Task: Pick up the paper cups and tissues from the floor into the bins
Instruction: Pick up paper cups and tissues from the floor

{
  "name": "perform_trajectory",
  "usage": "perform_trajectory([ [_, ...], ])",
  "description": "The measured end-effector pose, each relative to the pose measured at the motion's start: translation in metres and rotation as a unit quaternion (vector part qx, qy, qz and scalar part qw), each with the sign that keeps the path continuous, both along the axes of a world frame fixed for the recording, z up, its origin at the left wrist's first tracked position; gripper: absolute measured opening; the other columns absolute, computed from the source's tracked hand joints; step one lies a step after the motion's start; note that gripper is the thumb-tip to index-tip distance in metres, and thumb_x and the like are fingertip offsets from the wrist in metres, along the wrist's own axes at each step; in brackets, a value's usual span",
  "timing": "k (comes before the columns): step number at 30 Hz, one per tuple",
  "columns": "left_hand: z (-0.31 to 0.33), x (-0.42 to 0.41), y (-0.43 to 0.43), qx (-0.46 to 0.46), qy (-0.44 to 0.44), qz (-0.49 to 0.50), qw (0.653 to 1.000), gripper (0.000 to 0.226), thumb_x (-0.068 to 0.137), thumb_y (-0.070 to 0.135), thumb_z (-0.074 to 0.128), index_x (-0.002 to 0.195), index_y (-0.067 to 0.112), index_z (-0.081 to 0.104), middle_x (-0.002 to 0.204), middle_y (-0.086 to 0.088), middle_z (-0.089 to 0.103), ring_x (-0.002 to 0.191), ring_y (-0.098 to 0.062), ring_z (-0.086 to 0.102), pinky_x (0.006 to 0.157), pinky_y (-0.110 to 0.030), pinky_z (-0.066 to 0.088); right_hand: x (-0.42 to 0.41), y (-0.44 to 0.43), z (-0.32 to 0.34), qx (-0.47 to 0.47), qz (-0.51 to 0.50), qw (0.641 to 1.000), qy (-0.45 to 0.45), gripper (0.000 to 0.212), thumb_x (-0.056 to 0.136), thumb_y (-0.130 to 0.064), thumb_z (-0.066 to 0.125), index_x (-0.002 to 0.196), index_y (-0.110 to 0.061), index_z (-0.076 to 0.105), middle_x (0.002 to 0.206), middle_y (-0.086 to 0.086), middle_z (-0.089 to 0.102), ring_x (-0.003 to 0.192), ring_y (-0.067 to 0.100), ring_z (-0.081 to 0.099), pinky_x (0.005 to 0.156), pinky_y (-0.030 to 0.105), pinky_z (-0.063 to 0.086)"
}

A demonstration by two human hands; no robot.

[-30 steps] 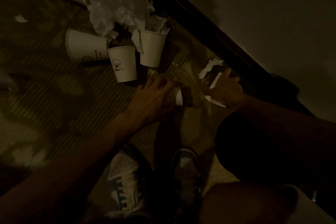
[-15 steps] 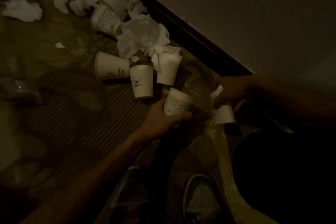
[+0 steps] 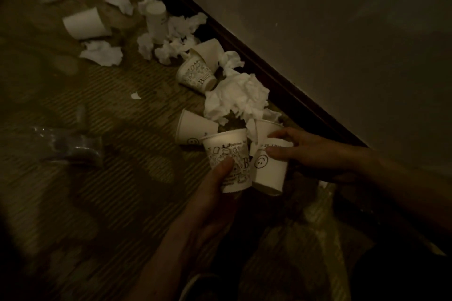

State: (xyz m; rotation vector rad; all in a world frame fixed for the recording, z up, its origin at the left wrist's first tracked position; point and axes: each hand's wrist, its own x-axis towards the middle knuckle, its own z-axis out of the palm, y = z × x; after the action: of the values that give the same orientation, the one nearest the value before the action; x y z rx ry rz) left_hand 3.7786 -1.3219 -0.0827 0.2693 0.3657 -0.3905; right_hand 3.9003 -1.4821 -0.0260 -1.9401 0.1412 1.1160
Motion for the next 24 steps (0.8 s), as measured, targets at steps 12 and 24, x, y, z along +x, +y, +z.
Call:
perform_trajectory([
  [12,0.059,0.017,-0.019,0.240,-0.081,-0.081,0.964,0.054,0.071,0.052,0.074,0.113,0.019,0.065,0.105,-0.007,0.075,0.094,-0.022,0.073,0.067,-0.030,0.059,-0.031,-0.028,0.082,0.015,-0.002,0.986,-0.168,0.050,0.063,-0.049,0.067,0.106,-0.027,0.055,0.091,-0.006,0.072,0.080,0.006,0.072,0.059,0.023,0.058],
  [24,0.190,0.010,-0.217,0.356,-0.446,-0.303,0.763,0.059,0.066,0.088,0.052,0.114,0.053,0.047,0.103,0.047,0.059,0.095,0.023,0.057,0.070,0.004,0.041,-0.161,-0.248,0.206,-0.036,-0.202,0.897,-0.390,0.039,0.070,-0.041,0.064,0.106,-0.028,0.062,0.098,0.004,0.073,0.089,0.013,0.070,0.074,0.023,0.057],
])
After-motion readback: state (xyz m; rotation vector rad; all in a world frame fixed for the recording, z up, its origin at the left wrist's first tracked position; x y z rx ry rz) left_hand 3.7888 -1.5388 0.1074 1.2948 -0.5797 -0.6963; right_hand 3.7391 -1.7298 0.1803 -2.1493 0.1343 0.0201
